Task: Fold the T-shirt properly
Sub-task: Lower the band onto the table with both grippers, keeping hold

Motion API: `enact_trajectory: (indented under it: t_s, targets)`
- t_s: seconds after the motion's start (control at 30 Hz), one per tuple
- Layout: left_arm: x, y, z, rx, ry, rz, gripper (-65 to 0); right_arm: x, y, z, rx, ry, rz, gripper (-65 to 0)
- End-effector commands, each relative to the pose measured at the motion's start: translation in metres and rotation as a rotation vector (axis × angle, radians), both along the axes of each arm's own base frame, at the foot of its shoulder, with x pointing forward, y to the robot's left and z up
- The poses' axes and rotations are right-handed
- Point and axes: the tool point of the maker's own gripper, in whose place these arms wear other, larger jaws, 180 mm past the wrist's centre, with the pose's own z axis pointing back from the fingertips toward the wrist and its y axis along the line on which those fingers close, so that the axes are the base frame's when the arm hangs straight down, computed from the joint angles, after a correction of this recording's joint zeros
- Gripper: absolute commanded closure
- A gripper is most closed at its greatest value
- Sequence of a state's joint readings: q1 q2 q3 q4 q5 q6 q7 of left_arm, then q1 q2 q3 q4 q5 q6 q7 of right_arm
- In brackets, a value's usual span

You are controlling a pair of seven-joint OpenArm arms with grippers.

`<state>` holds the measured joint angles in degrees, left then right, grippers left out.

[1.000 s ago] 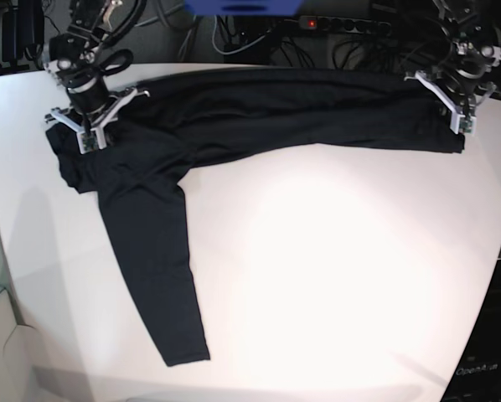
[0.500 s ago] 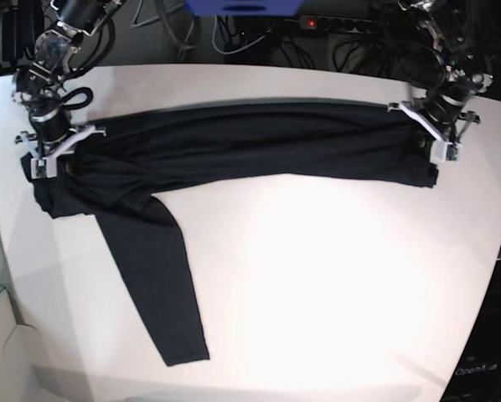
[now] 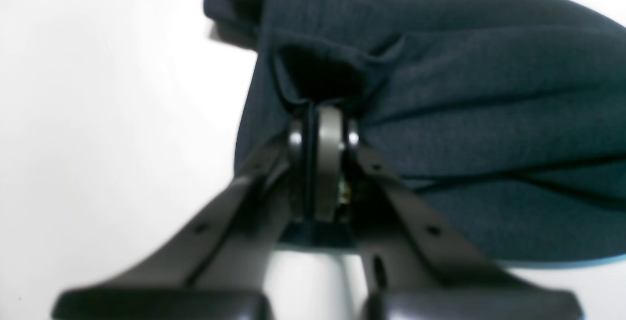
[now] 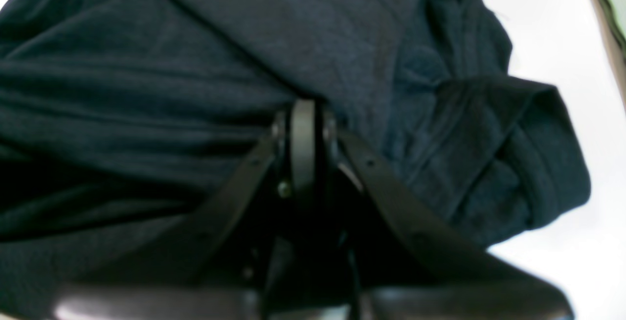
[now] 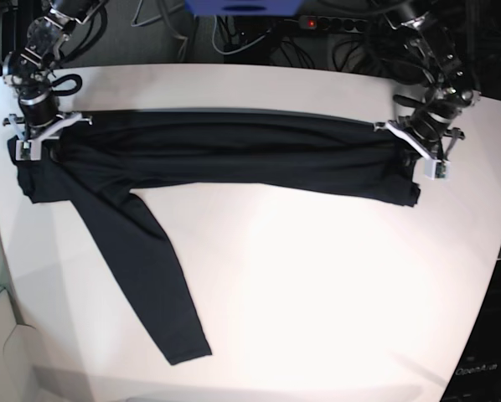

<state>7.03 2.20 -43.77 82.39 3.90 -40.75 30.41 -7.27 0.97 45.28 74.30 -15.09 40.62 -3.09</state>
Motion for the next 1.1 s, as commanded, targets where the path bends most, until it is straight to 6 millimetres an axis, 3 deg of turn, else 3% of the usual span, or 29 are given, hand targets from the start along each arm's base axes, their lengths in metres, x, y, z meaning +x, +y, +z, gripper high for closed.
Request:
enact_trajectory:
  t_s: [0.0, 0.13, 0.33, 0.7, 0.97, 1.07]
  targets:
    - [-0.021, 0.010, -0.016, 0.053, 0.118, 0.002, 0.0, -0.045, -0.002, -0.040, -0.039, 0.267, 0.005, 0.0]
    - [-0.020, 0.013, -0.015, 0.060, 0.116, 0.001, 0.0, -0.053, 0.007, -0.036, -0.044, 0.263, 0.007, 0.0]
    - [-0.005, 0.009, 0.009, 0.082, 0.045, 0.002, 0.0, -0.058, 0.016, -0.014, -0.089, 0.224, 0.008, 0.0]
    - [-0.003, 0.014, 0.035, 0.141, -0.012, 0.006, 0.0, -0.047, 0.004, 0.023, -0.176, 0.152, 0.001, -0.1]
    - [-0.001, 0.015, 0.041, 0.154, -0.025, 0.006, 0.0, -0.023, 0.009, 0.082, -0.265, 0.010, 0.006, -0.4]
    - [-0.001, 0.015, 0.041, 0.154, -0.025, 0.006, 0.0, -0.009, 0.022, 0.098, -0.287, -0.034, 0.053, -0.5]
